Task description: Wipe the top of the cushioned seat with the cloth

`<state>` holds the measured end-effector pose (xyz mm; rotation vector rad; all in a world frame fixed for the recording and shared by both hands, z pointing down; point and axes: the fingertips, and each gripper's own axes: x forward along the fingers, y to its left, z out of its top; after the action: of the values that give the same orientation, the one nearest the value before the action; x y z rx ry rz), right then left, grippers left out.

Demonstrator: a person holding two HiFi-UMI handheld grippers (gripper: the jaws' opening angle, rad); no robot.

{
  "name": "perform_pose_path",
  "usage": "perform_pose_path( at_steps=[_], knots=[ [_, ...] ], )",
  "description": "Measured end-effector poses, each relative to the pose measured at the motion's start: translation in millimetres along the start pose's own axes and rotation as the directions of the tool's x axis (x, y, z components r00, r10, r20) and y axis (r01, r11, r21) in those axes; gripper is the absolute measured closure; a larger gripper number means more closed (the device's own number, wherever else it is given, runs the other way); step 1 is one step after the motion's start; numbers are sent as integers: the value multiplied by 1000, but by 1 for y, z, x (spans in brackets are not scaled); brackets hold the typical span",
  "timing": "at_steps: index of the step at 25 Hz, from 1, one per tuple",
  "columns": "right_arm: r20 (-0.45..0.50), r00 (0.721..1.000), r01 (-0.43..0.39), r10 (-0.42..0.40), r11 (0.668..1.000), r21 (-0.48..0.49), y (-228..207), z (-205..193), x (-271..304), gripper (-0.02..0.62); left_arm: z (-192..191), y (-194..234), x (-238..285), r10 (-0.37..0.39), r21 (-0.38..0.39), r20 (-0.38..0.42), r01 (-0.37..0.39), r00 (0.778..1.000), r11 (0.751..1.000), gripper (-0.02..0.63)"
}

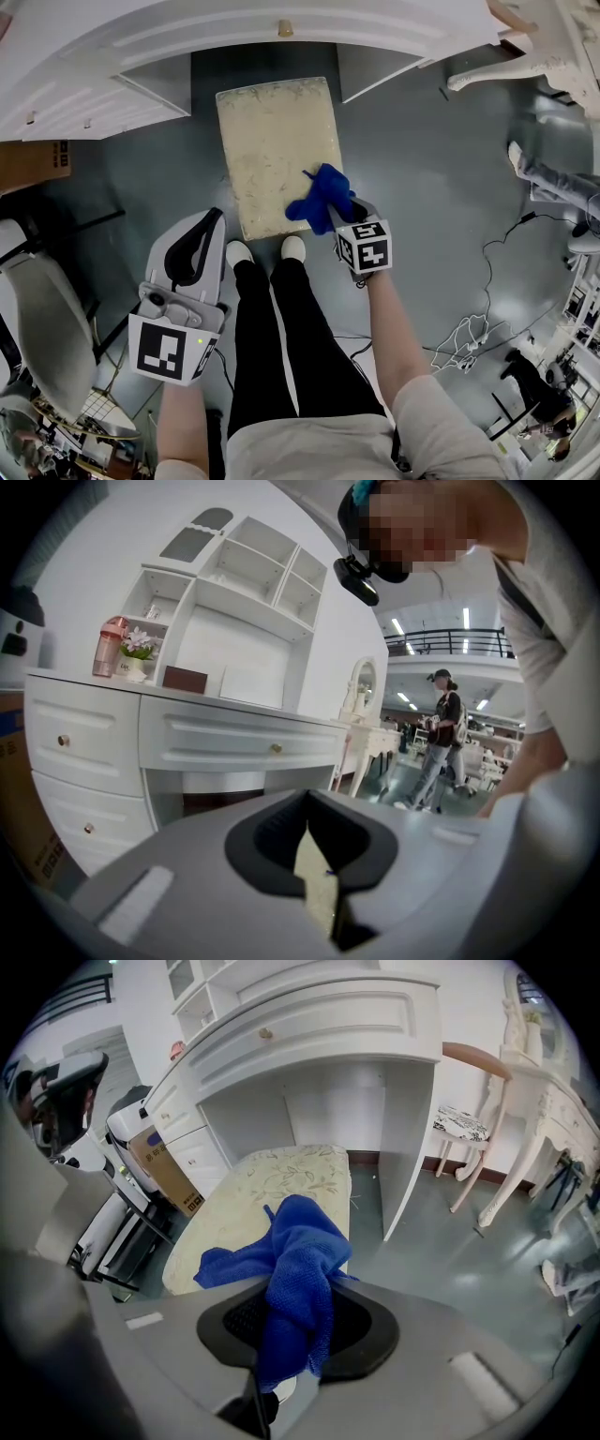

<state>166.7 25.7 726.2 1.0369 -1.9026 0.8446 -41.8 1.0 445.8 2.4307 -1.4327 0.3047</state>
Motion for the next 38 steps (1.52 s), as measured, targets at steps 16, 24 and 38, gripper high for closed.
perform_pose_path(
  at_steps=[16, 24, 38],
  knots=[
    [-25, 999, 39, -39, 999, -24, 22, -7, -3, 485, -4, 12, -24, -19, -1, 6, 19, 1000, 1000, 606],
    [-22, 1000, -9, 7, 997, -79, 81, 0, 11, 485, -6, 28, -41, -24, 1, 12, 24, 1000, 1000, 606],
    [-23, 998, -62, 60, 989, -136, 160, 10, 31, 485, -15, 66, -81, 20, 0, 12, -20, 1000, 1000, 606]
  ],
)
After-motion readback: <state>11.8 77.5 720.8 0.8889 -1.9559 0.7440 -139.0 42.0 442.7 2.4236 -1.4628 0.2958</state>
